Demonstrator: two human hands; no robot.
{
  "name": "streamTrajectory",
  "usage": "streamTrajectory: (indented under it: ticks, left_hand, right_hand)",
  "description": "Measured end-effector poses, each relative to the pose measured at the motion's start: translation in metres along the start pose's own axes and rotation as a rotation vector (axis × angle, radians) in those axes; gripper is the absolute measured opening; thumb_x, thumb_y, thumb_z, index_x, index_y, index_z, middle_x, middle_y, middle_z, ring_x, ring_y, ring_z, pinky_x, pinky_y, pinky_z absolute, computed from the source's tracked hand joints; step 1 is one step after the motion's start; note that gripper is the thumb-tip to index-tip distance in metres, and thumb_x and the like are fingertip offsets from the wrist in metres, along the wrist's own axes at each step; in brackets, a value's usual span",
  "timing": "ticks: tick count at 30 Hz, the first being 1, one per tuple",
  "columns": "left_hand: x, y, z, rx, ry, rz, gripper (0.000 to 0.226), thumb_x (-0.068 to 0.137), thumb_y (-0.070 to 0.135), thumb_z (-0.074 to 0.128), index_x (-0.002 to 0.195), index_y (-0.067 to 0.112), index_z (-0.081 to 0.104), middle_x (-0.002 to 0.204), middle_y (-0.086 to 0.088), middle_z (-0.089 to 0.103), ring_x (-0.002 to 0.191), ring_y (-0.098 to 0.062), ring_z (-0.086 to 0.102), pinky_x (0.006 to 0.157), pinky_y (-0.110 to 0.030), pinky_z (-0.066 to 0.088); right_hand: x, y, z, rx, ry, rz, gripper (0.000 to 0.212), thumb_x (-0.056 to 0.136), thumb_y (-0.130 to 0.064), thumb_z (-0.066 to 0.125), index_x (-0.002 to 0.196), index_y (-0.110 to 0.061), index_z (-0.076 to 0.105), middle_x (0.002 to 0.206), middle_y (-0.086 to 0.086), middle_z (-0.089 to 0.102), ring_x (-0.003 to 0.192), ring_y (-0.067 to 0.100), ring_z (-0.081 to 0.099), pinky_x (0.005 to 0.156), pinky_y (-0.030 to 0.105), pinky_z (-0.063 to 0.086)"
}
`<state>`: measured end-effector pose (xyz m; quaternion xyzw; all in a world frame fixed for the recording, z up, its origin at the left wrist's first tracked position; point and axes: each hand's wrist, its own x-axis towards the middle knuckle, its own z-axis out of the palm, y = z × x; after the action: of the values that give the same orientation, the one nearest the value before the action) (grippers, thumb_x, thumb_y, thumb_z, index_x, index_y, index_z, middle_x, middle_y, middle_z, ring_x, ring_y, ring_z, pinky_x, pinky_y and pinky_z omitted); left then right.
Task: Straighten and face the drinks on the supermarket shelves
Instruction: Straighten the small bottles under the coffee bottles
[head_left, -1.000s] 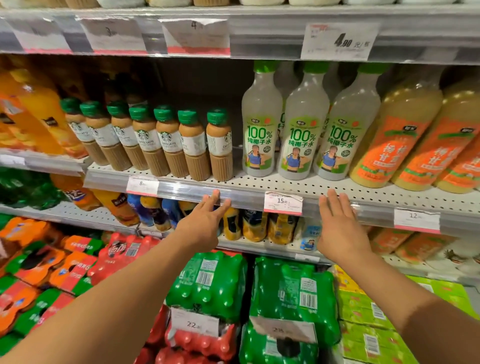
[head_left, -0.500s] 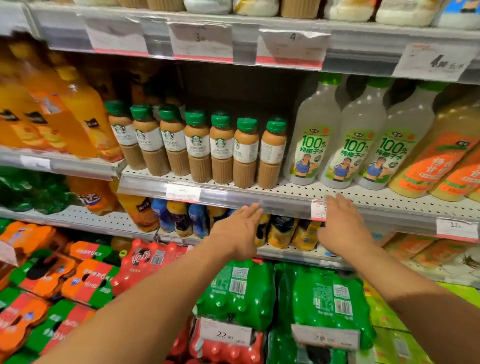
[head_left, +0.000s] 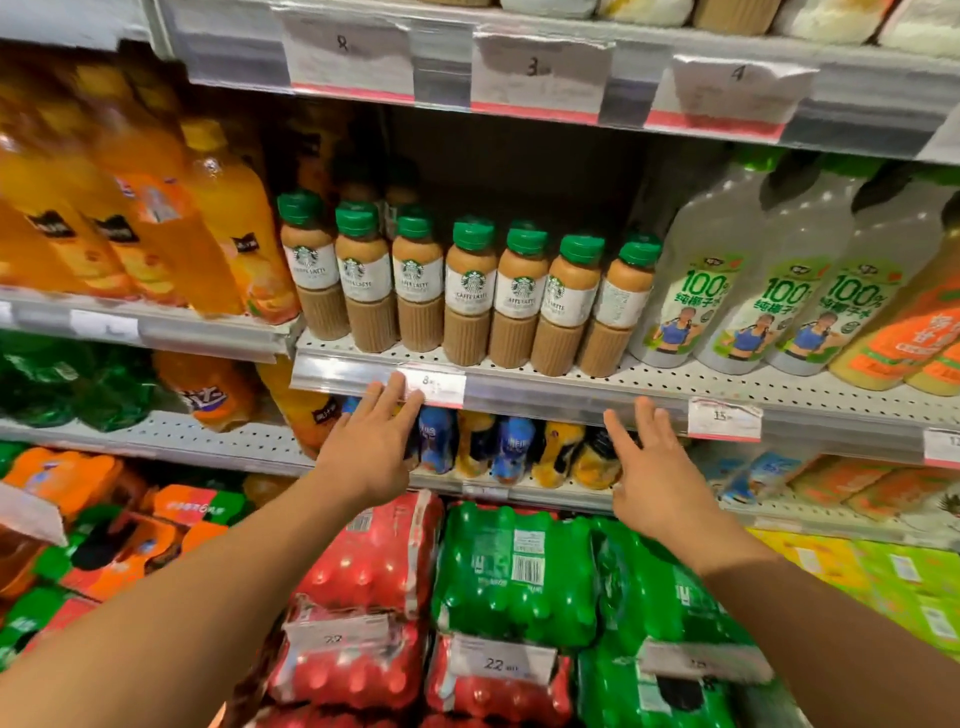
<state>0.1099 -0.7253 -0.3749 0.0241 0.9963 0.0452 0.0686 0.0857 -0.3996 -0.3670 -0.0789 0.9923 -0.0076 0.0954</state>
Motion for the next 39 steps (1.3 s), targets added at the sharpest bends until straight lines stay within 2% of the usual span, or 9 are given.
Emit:
streamTrajectory:
  ticks: [4, 7, 9, 13, 16, 19, 25, 34, 39]
  left_hand:
    - [-0.017, 0.014, 0.017, -0.033, 0.159, 0.040, 0.087, 0.073, 0.016, 0.058, 0.151, 0.007, 0.020, 0.159, -0.020, 0.008, 0.145, -0.039, 0.011, 0.110, -0.052, 0.032]
    - [-0.036, 0.024, 0.059, -0.138, 0.175, 0.126, 0.074, 0.071, 0.008, 0.058, 0.143, 0.003, 0.040, 0.144, -0.022, 0.039, 0.129, -0.040, 0.042, 0.097, -0.048, 0.045]
    - [-0.034, 0.026, 0.085, -0.291, 0.114, 0.008, 0.071, 0.079, 0.013, 0.059, 0.146, 0.010, 0.035, 0.143, -0.013, 0.038, 0.126, -0.032, 0.043, 0.100, -0.040, 0.044]
    - [0.005, 0.015, 0.102, -0.519, 0.092, -0.195, 0.072, 0.084, 0.015, 0.064, 0.146, 0.006, 0.028, 0.147, -0.014, 0.028, 0.133, -0.032, 0.035, 0.110, -0.038, 0.030]
    - [0.039, -0.001, 0.100, -0.510, 0.160, -0.199, 0.079, 0.081, 0.013, 0.067, 0.147, 0.004, 0.024, 0.150, -0.020, 0.020, 0.137, -0.038, 0.029, 0.111, -0.037, 0.027]
    - [0.061, -0.018, 0.100, -0.427, 0.185, -0.192, 0.087, 0.080, 0.020, 0.068, 0.151, 0.015, 0.017, 0.156, -0.018, 0.009, 0.134, -0.041, 0.035, 0.102, -0.043, 0.038]
    - [0.081, -0.046, 0.098, -0.242, 0.149, -0.160, 0.069, 0.080, 0.021, 0.065, 0.142, 0.012, 0.034, 0.148, -0.021, 0.028, 0.112, -0.046, 0.052, 0.083, -0.047, 0.049]
    - [0.080, -0.054, 0.092, -0.247, 0.154, -0.087, 0.071, 0.084, 0.021, 0.063, 0.146, 0.012, 0.030, 0.148, -0.021, 0.031, 0.116, -0.042, 0.051, 0.085, -0.044, 0.048]
    - [0.071, -0.048, 0.090, -0.226, 0.274, -0.076, 0.050, 0.088, 0.022, 0.062, 0.131, 0.006, 0.041, 0.135, -0.023, 0.040, 0.103, -0.041, 0.055, 0.075, -0.043, 0.048]
  right_hand:
    - [-0.006, -0.004, 0.008, 0.091, 0.060, -0.029, 0.092, 0.087, -0.022, 0.057, 0.154, -0.026, -0.005, 0.158, 0.009, -0.027, 0.145, 0.029, -0.020, 0.119, 0.042, 0.018]
    - [-0.018, -0.004, 0.035, 0.201, 0.177, -0.212, 0.068, 0.082, -0.012, 0.057, 0.147, -0.015, 0.035, 0.161, 0.010, 0.009, 0.148, 0.030, 0.005, 0.119, 0.044, 0.015]
    - [-0.024, -0.011, 0.060, 0.223, 0.131, -0.353, 0.058, 0.080, -0.010, 0.056, 0.138, -0.013, 0.048, 0.155, 0.007, 0.028, 0.143, 0.029, 0.023, 0.116, 0.041, 0.018]
    - [0.004, -0.035, 0.088, 0.484, -0.031, -0.296, 0.057, 0.091, -0.014, 0.054, 0.145, -0.011, 0.037, 0.154, 0.003, 0.027, 0.138, 0.017, 0.031, 0.111, 0.017, 0.016]
    - [0.042, -0.055, 0.095, 0.619, -0.081, -0.169, 0.063, 0.090, -0.015, 0.058, 0.147, -0.010, 0.032, 0.150, 0.008, 0.029, 0.123, 0.024, 0.048, 0.107, 0.028, 0.035]
    - [0.082, -0.070, 0.096, 0.670, -0.097, -0.042, 0.073, 0.085, -0.013, 0.062, 0.149, -0.009, 0.027, 0.141, 0.017, 0.038, 0.119, 0.035, 0.050, 0.100, 0.036, 0.042]
    - [0.125, -0.082, 0.104, 0.470, -0.002, 0.131, 0.032, 0.089, -0.023, 0.057, 0.114, -0.003, 0.055, 0.116, 0.024, 0.059, 0.107, 0.037, 0.057, 0.078, 0.034, 0.042]
    - [0.133, -0.089, 0.095, 0.570, 0.117, 0.188, 0.045, 0.088, -0.041, 0.063, 0.121, -0.012, 0.051, 0.113, 0.018, 0.059, 0.101, 0.036, 0.057, 0.074, 0.032, 0.039]
    - [0.121, -0.087, 0.101, 0.738, 0.137, 0.202, 0.028, 0.082, -0.040, 0.070, 0.070, -0.019, 0.056, 0.061, 0.003, 0.059, 0.060, 0.027, 0.060, 0.060, 0.037, 0.053]
